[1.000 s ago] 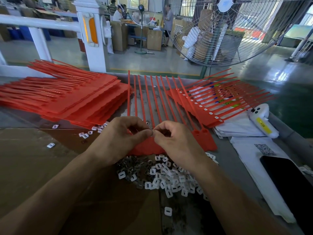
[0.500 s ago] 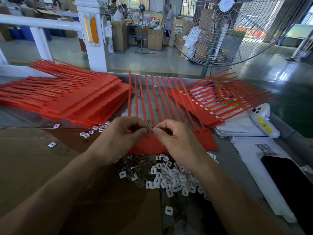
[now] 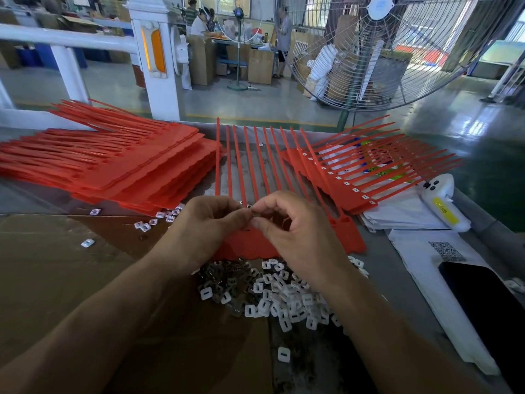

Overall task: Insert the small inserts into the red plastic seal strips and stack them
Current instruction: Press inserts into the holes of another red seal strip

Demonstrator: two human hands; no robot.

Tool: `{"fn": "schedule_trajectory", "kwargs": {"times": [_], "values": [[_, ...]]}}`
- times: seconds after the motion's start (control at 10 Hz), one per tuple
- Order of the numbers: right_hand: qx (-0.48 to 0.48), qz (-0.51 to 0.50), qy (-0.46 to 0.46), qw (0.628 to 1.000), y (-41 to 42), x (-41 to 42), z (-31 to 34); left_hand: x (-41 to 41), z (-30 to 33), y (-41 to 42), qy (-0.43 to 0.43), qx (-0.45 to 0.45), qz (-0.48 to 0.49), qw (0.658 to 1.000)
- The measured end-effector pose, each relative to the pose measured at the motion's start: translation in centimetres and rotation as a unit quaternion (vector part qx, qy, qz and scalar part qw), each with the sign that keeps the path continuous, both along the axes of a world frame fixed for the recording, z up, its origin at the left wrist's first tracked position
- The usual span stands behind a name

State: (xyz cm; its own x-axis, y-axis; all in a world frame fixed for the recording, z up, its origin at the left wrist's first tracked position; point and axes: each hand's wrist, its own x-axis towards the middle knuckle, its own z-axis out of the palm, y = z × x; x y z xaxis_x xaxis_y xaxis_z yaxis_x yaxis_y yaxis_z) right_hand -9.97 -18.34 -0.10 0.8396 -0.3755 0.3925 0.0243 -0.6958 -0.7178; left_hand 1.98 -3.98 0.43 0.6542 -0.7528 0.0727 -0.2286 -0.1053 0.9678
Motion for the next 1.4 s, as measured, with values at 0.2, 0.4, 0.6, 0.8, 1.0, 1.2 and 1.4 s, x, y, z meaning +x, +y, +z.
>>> {"fn": "schedule_trajectory", "kwargs": {"times": [0.2, 0.4, 0.6, 0.8, 1.0, 1.2, 1.4], "values": [[-0.025, -0.047, 0.001, 0.999, -1.8, -0.3, 0.3, 0.3, -0.5, 0.0, -0.089, 0.014, 0.055, 0.994], [-0.059, -0.125, 0.093, 0.986, -3.7, -0.4, -0.7, 1.5, -1.1, 0.4, -0.289, 0.17, 0.121, 0.934], [-0.077, -0.122, 0.116, 0.983, -3.7, 0.4, -1.3, 1.3, -1.3, 0.5, -0.315, 0.249, 0.109, 0.909], [-0.058, -0.124, 0.135, 0.981, -4.0, 1.0, -1.8, 1.2, -1.3, 0.5, -0.305, 0.243, 0.109, 0.914], [-0.046, -0.119, 0.152, 0.98, -4.2, 1.2, -1.9, 1.3, -1.5, 0.6, -0.304, 0.238, 0.107, 0.916], [-0.018, -0.105, 0.145, 0.984, -4.4, 0.7, -2.2, 1.5, -1.6, 0.6, -0.307, 0.236, 0.108, 0.915], [-0.049, -0.088, 0.133, 0.986, -3.6, 0.3, -1.4, 1.7, -1.9, 0.6, -0.307, 0.233, 0.108, 0.916]]}}
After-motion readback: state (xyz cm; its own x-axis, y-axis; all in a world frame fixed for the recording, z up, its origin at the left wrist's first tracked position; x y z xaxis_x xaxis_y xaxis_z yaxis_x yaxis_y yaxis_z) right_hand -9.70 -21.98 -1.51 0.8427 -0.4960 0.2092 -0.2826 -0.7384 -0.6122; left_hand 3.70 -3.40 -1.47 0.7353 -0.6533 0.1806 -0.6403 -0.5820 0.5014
